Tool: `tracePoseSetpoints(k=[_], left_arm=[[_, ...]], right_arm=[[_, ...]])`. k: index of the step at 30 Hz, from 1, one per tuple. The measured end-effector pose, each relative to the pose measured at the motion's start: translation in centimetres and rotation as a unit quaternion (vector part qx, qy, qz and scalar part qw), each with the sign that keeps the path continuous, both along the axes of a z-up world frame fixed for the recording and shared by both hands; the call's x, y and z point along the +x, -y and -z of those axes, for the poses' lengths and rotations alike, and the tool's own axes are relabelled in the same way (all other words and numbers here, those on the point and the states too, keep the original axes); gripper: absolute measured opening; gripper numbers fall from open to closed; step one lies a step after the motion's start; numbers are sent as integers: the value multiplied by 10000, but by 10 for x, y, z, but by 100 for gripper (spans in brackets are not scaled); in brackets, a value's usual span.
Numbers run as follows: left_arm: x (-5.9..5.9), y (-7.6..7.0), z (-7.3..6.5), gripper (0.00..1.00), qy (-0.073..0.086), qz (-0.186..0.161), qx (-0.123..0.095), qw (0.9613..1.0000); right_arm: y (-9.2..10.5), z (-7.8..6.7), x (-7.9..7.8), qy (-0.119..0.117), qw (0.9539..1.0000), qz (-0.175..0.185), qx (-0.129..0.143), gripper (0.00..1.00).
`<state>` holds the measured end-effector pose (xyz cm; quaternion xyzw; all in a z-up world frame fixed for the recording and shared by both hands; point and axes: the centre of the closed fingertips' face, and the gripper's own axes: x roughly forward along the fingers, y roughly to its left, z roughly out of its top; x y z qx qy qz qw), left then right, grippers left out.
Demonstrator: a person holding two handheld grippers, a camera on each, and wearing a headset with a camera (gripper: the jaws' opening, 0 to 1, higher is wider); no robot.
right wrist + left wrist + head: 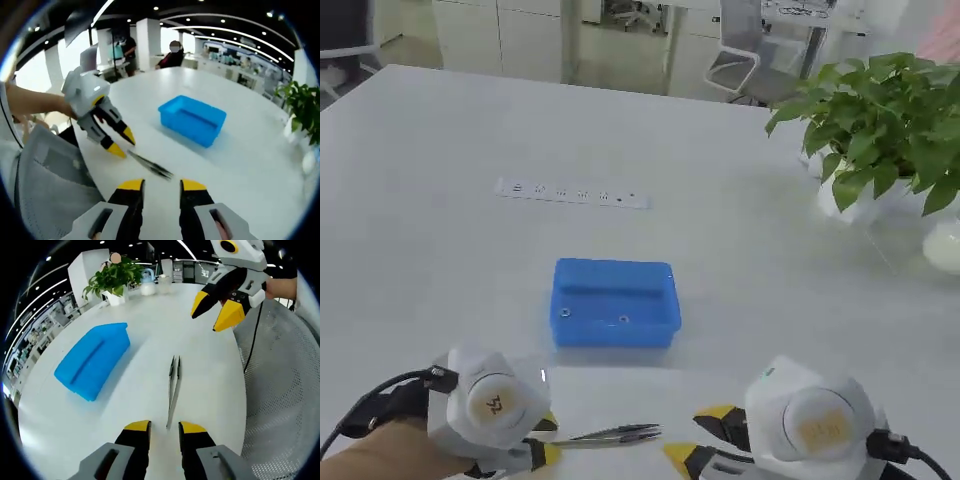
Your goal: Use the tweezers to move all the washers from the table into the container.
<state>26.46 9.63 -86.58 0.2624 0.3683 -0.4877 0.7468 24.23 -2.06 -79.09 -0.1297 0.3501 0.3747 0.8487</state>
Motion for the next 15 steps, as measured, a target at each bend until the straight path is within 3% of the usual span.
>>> tracePoseSetpoints(k=[2,3,4,6,7,9,15], left_arm=[[1,-6,-2,30,-64,-471,-130,9988],[2,-8,-6,31,-8,-584,-192,9981],[4,-11,-14,34,104,-803,-393,9959],[4,-16,-25,45,95,-1215,-657,9904],[3,-19,-35,51,132,-1441,-854,9858],[2,-25,-54,64,322,-1766,-1107,9775],[-10,-35,-91,83,608,-2229,-1338,9637]], right_arm=[[1,0,-1,-24,10000,51,60,27],[1,0,-2,-28,9999,113,96,28],[0,-2,-3,-31,9998,163,117,29],[-1,-4,-5,-26,9996,235,153,31],[-2,-6,-5,10,9994,292,203,32],[-3,-7,-5,10,9989,385,269,37],[6,-16,5,136,9965,723,409,52]])
